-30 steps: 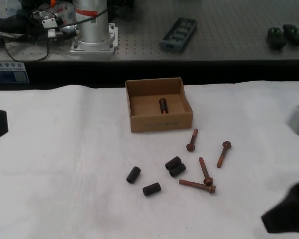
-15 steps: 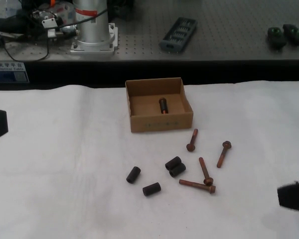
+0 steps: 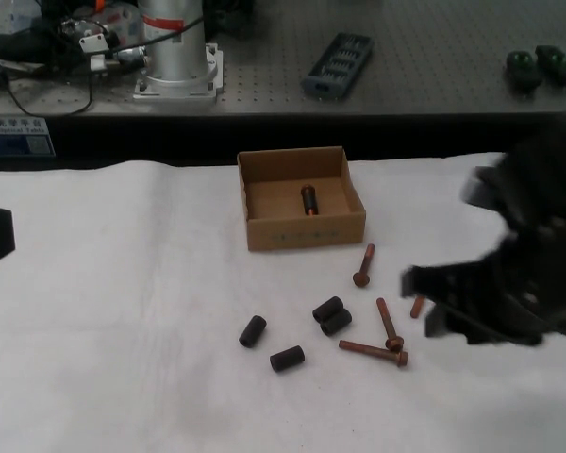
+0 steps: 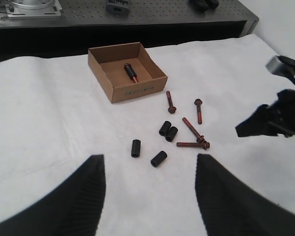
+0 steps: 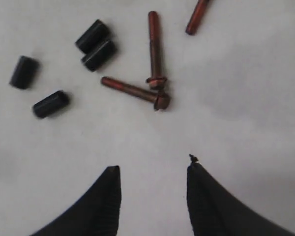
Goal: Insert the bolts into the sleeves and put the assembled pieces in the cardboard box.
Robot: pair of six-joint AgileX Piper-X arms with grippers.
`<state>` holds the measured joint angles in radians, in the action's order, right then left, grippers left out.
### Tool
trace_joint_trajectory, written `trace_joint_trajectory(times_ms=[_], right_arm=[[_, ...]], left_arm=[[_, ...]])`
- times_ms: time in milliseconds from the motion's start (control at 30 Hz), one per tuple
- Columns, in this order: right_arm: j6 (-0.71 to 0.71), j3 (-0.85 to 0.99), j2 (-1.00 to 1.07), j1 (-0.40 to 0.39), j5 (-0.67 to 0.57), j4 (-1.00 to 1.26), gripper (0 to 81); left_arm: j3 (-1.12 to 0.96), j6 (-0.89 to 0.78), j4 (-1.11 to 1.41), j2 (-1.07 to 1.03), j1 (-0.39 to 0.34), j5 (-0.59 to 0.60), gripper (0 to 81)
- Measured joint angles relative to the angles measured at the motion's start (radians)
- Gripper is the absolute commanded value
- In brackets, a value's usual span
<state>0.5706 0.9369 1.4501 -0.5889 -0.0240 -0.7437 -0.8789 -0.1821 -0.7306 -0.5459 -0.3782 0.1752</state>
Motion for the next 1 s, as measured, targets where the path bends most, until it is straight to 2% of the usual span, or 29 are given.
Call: trace_joint_trajectory(times_ms=[133, 333, 567, 1000], right_arm=[[-0.002, 0.156, 0.21, 0.036, 0.024, 0.002, 32.8], [0.054, 0.337, 0.397, 0.095, 0.066, -0.029, 32.8], [0.084, 0.449, 0.49, 0.149, 0.077, -0.034, 28.4], [0.126, 0.472, 0.507, 0.152, 0.08, -0.046, 28.6]], left_arm=[[0.0, 0.0, 0.0, 0.0, 0.0, 0.0, 40.2], [0.0, 0.0, 0.0, 0.0, 0.0, 0.0, 40.2], [0.0, 0.0, 0.0, 0.0, 0.0, 0.0, 40.2], [0.0, 0.0, 0.0, 0.0, 0.0, 0.0, 40.2]])
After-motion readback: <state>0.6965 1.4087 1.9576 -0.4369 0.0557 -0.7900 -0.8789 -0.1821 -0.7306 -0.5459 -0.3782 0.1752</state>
